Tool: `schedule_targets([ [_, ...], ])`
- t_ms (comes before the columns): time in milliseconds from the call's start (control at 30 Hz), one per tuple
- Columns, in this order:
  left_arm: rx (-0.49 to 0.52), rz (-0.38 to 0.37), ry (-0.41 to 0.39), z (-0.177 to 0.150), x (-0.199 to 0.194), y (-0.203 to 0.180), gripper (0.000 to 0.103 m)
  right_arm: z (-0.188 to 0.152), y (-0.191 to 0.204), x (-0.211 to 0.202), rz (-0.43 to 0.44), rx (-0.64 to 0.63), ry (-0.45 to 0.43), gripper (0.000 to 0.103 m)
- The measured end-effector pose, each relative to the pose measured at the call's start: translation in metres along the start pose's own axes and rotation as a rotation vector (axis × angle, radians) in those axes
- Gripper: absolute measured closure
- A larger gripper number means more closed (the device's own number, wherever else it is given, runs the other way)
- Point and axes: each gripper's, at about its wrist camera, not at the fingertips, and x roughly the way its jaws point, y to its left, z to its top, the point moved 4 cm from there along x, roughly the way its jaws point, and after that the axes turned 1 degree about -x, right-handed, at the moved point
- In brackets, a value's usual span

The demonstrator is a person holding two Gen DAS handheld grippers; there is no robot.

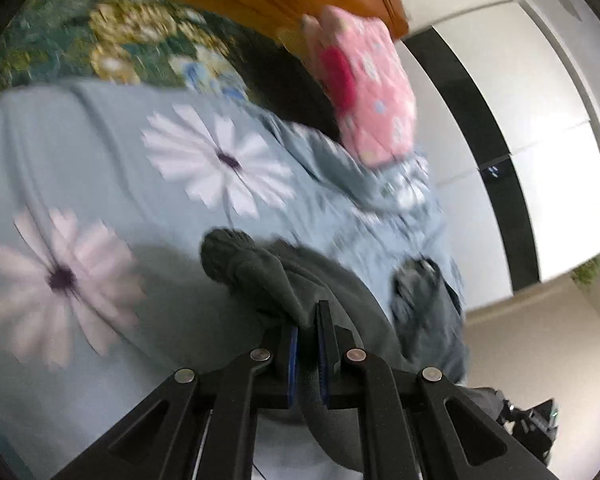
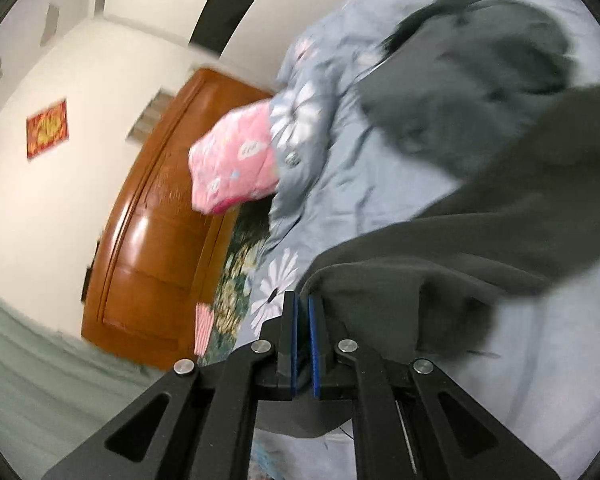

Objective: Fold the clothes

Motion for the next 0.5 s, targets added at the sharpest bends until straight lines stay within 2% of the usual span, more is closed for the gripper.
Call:
schedule_targets([
  [67, 0.008, 0.031, -0.011, 0.016, 0.001, 0.006, 0.095, 0.012, 0.013, 0.041, -0.014, -0.039, 0.044, 0.099],
  [267, -0.006, 0.115, 0.05, 0.039, 0.048, 0.016, 0.095, 0.033, -0.012, 0.126, -0.063, 0.001, 0.178, 0.098],
  [333, -0.005, 0.129, 0.061, 0.043, 0.062, 0.019, 0.095, 0.032, -0.02, 0.135, -0.069, -0.013, 0.217, 0.096],
  [367, -0.01, 0.131, 0.065, 0.044, 0.069, 0.018, 0.095, 0.032, -0.019, 0.128, -0.033, -0.024, 0.212, 0.095],
  [400, -0.01, 0.132, 0.067, 0.046, 0.073, 0.018, 0.095, 0.032, -0.018, 0.122, 0.002, -0.035, 0.207, 0.085],
  [433, -0.01, 0.132, 0.069, 0.047, 0.077, 0.018, 0.095, 0.032, -0.018, 0.113, 0.037, -0.045, 0.197, 0.067],
  [500, 0.0, 0.124, 0.072, 0.049, 0.081, 0.016, 0.095, 0.028, -0.024, 0.082, 0.097, -0.062, 0.147, 0.052],
])
